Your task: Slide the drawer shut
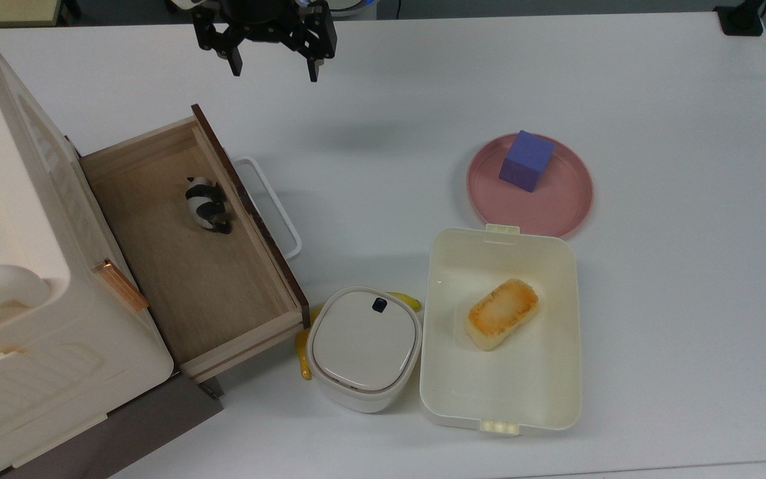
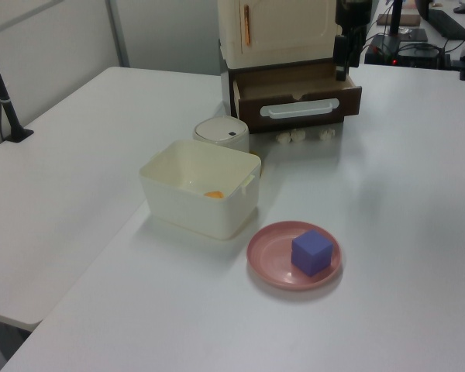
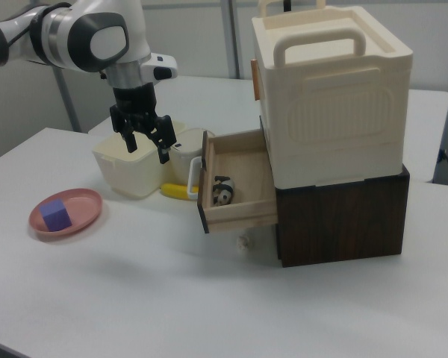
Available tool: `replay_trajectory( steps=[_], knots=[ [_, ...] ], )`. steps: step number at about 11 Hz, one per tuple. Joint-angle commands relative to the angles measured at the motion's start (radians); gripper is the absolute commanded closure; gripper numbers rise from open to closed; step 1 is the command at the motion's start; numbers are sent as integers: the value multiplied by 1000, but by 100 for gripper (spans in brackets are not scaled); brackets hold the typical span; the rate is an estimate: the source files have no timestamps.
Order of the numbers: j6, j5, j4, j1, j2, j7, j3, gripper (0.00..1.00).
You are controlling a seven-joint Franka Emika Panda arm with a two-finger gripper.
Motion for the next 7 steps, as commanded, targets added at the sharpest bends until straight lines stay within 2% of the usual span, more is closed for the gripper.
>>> replay_trajectory(
  steps=[1, 5, 7],
  knots=[
    [-33, 5, -22, 6, -25, 2, -3, 0],
    [-41, 20, -22, 9, -21, 34, -4, 3],
    [-43, 21, -22, 10, -18, 57, -4, 16]
  ],
)
